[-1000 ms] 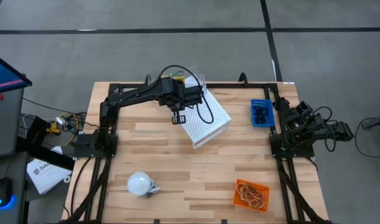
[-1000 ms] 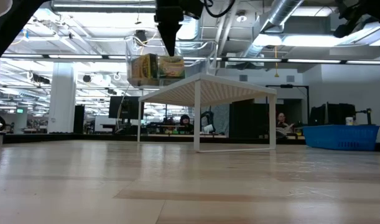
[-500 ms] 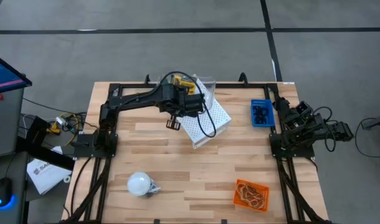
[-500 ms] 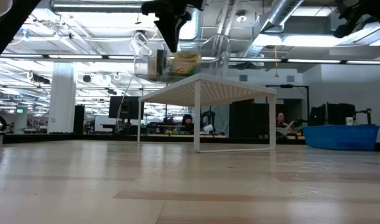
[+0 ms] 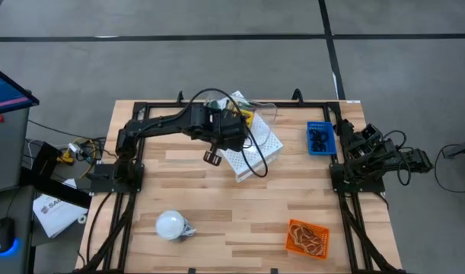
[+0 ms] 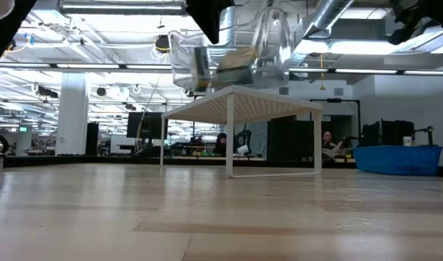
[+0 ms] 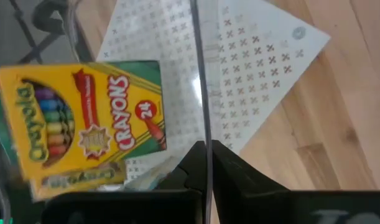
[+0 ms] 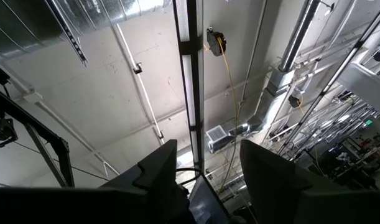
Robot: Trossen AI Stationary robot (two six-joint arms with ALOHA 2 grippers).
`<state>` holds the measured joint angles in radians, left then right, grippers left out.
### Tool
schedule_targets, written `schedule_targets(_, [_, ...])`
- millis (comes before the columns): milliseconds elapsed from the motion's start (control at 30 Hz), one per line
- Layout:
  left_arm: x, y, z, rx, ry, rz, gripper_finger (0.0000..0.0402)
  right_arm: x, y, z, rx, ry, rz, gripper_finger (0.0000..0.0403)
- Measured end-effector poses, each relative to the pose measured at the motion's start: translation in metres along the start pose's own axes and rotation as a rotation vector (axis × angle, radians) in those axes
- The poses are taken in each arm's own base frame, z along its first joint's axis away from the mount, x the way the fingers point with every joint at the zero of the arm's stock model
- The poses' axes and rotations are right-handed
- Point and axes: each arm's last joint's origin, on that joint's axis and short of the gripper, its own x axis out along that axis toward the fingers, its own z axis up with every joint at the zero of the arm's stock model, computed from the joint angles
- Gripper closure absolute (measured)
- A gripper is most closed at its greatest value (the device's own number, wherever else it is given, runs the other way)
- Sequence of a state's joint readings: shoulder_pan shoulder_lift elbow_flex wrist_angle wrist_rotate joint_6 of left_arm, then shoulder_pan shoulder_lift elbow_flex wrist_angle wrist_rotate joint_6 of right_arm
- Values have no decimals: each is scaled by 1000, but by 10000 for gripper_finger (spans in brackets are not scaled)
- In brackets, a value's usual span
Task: Pick & Place Office Desk Supplies
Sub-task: Put the transparent bin on the shelf
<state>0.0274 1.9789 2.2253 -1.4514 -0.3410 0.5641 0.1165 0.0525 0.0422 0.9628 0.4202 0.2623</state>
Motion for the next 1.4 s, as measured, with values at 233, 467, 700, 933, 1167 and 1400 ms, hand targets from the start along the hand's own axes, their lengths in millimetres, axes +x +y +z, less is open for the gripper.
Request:
schedule_targets(233, [-2,-13,8,-193,-4,-12,402,0,0,0,7,3,-1,230])
schedule_targets(467, [8,-21,16,-312,33,-25,402,0,0,-1,5,8,-2,230])
schedule_targets(700, [11,-17,16,-326,19,-13,401,0,0,-1,21,13,-3,230])
schedule_targets(933, [10,-18,15,-222,34,-16,363,0,0,-2,19,18,-5,230])
schedule_targets(1167, [13,-8,14,-232,5,8,269,0,-1,-3,16,25,-7,230])
schedule_targets(1400, [14,5,21,-268,-113,64,204,0,-1,-3,12,33,-8,230])
